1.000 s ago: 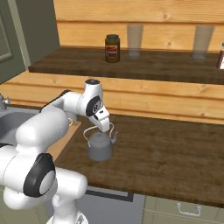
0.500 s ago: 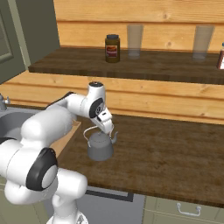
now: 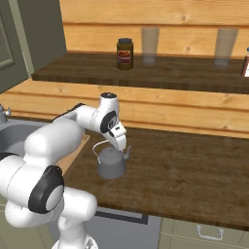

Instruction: Pick the kettle from the counter and place it on the tray. Then pick the mug from the cabinet and place it on the tray. Then close the cabinet doors.

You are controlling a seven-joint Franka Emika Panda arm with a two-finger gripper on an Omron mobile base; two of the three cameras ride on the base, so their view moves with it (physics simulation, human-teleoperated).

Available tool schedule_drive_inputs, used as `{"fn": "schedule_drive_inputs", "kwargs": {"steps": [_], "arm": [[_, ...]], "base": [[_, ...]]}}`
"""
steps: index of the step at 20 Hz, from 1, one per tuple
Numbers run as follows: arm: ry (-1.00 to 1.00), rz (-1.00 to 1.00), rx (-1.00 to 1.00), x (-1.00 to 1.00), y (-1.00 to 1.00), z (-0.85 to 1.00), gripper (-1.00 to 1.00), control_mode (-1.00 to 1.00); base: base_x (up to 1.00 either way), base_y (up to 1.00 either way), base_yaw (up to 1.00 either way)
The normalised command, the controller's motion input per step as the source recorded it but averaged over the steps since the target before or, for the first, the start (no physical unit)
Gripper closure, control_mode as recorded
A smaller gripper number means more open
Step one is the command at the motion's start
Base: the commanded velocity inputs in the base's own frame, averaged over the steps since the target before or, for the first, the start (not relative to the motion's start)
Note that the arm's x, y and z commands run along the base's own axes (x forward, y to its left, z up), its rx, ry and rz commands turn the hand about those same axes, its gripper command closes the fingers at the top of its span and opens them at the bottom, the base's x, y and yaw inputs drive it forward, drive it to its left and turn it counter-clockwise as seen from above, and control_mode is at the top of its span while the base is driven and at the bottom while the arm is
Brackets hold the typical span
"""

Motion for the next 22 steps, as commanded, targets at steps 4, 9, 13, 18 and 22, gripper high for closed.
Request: {"fn": "schedule_drive_inputs", "kwargs": {"steps": [4, 9, 13, 18, 22], "arm": [[0.02, -0.01, 0.01, -0.34, -0.01, 0.15, 1.0, -1.0], [0.02, 0.0, 0.0, -0.48, 0.04, 0.55, 1.0, -1.0], [0.05, 0.0, 0.0, -0.24, 0.27, 0.5, 1.0, -1.0], [0.07, -0.02, 0.0, -0.16, 0.57, 0.06, 1.0, -1.0], [0.05, -0.04, 0.0, -0.13, 0.76, 0.01, 1.0, -1.0]], "base": [[0.0, 0.0, 0.0], [0.0, 0.0, 0.0], [0.0, 0.0, 0.0], [0.0, 0.0, 0.0], [0.0, 0.0, 0.0]]}}
